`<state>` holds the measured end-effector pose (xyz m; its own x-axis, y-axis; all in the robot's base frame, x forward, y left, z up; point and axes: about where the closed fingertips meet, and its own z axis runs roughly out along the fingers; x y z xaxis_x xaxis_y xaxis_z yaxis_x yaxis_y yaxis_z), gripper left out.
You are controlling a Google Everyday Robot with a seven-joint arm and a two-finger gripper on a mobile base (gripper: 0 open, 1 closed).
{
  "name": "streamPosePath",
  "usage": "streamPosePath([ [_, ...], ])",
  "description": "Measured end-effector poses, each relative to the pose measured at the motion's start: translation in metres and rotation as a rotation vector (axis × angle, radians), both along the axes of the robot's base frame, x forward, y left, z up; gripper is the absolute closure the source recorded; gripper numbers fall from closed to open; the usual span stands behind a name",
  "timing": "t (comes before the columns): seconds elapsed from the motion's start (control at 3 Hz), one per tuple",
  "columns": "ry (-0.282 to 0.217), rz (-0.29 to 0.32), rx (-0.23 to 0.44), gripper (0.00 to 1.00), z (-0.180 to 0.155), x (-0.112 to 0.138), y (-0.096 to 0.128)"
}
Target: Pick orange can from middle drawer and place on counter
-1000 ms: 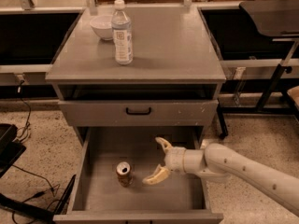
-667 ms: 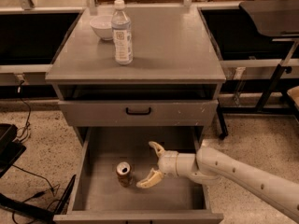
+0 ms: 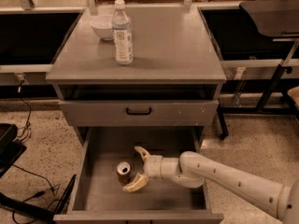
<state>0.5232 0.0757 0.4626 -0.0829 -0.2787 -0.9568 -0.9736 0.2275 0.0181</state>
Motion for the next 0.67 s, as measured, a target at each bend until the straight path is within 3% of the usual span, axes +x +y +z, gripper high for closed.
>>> streamPosePath([
  [0.67,0.037,0.016,0.03,0.42,-0.035,-0.005,0.023],
])
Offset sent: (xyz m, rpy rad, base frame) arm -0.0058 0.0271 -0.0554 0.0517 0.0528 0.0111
